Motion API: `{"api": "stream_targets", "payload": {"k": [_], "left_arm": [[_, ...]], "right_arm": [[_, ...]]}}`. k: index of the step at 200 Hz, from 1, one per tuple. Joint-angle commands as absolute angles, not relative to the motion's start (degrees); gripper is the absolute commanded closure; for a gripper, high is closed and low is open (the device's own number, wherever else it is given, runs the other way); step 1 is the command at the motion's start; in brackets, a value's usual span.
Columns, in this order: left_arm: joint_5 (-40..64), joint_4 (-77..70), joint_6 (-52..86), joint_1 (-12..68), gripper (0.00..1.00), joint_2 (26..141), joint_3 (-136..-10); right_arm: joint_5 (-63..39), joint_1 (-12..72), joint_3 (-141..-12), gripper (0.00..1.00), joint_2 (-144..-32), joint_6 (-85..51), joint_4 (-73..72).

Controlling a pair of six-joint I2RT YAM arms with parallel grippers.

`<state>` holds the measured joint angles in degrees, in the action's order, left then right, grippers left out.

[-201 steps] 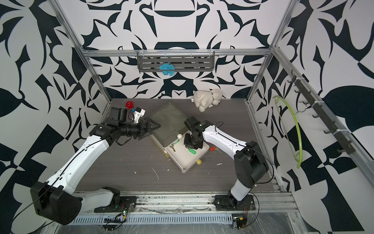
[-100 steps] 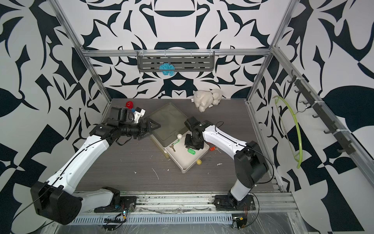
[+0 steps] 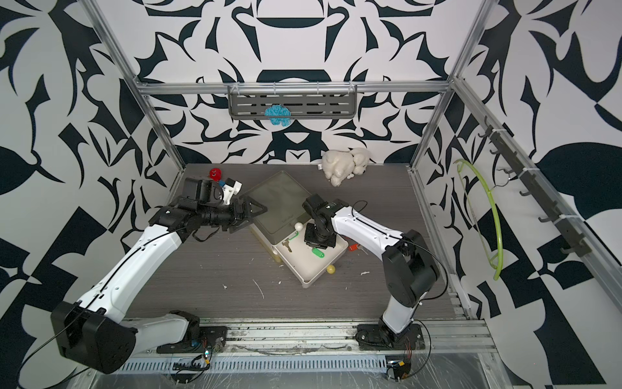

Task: Take the keys out of the drawer
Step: Pick up the key from the drawer.

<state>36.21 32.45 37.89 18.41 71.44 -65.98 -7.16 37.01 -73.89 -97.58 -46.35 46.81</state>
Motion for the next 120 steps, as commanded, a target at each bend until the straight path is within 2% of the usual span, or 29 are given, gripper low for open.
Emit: {"api": "stream_targets", "payload": {"k": [1, 29, 120], "left_arm": [[36.6, 33.0, 37.3, 18.6, 0.01, 71.8, -64.9], [36.6, 32.9, 37.3, 18.6, 0.01, 72.0, -64.9], [37.4, 32.0, 38.4, 18.6, 0.01, 70.7, -65.5]], "right_arm": [[-6.6, 38.1, -75.4, 0.88, -97.3, -45.0, 46.5], [-5.3, 38.1, -75.2, 1.0, -95.9, -45.5, 45.9], [0.6, 36.1, -76.2, 1.0, -79.6, -49.0, 50.6]]}}
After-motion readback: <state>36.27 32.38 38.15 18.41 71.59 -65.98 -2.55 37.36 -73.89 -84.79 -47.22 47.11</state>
